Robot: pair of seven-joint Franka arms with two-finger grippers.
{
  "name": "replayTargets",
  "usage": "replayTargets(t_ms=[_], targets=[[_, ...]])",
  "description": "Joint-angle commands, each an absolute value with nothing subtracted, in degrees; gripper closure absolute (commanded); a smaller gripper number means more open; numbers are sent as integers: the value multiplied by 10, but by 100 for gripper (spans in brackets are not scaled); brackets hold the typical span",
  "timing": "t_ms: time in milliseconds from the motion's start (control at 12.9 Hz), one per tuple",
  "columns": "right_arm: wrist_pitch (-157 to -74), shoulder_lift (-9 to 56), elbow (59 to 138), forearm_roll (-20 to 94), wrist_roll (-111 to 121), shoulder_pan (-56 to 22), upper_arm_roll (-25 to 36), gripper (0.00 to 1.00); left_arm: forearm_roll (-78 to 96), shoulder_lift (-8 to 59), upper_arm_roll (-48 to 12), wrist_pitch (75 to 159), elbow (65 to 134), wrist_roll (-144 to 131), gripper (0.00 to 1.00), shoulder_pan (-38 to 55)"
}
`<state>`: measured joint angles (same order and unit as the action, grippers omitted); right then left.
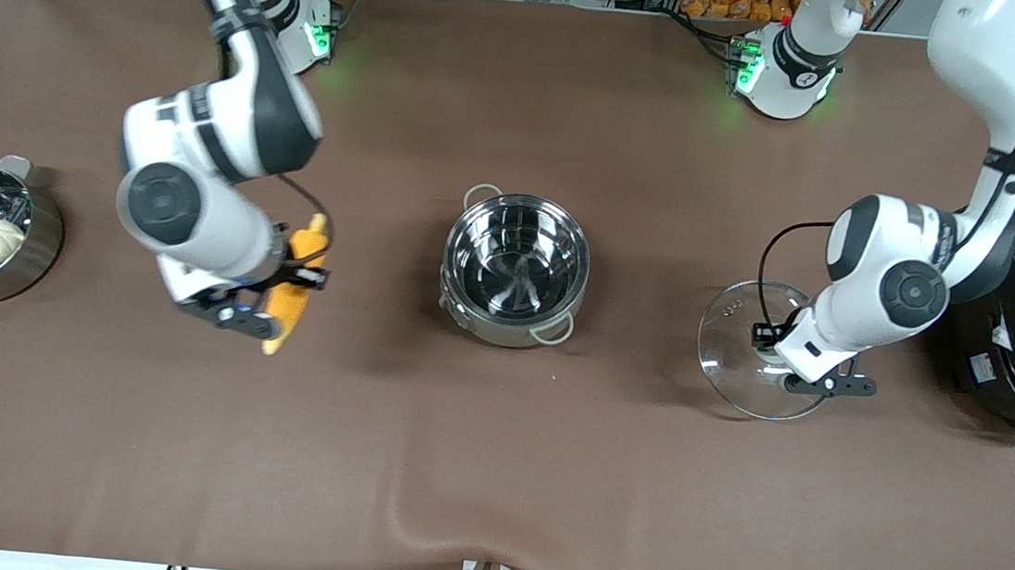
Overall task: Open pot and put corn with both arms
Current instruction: 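Lower the lid onto the table while the right gripper lifts the corn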
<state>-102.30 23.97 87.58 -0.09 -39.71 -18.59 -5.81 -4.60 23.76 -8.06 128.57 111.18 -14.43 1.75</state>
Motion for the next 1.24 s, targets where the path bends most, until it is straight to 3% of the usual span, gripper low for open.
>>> replayTargets(t_ms=[0, 464, 542, 619, 696, 774, 1161], targets=[[-1019, 255, 847, -6, -494, -257, -53, 100, -46, 241, -85, 1302, 1125, -128, 100, 0], [-1051, 321, 778, 9, -678, -365, -53, 100, -47, 274, -86, 1321, 1129, -93, 100, -42], [-1069, 330, 778, 9, -707, -382, -53, 100, -47, 276, -86, 1321, 1128, -93, 92, -42], [-1091, 339, 778, 8, -733, -396, -52, 100, -47, 277, -86, 1321, 1127, -94, 65, -42], [-1111, 348, 778, 7, -753, -403, -52, 100, -47, 271, -85, 1322, 1125, -93, 16, -42], [-1124, 355, 779, 8, -763, -406, -52, 100, -47, 251, -86, 1317, 1122, -91, 0, -44], [-1157, 377, 780, 5, -787, -423, -52, 100, -47, 146, -103, 1258, 1118, -89, 0, -51]])
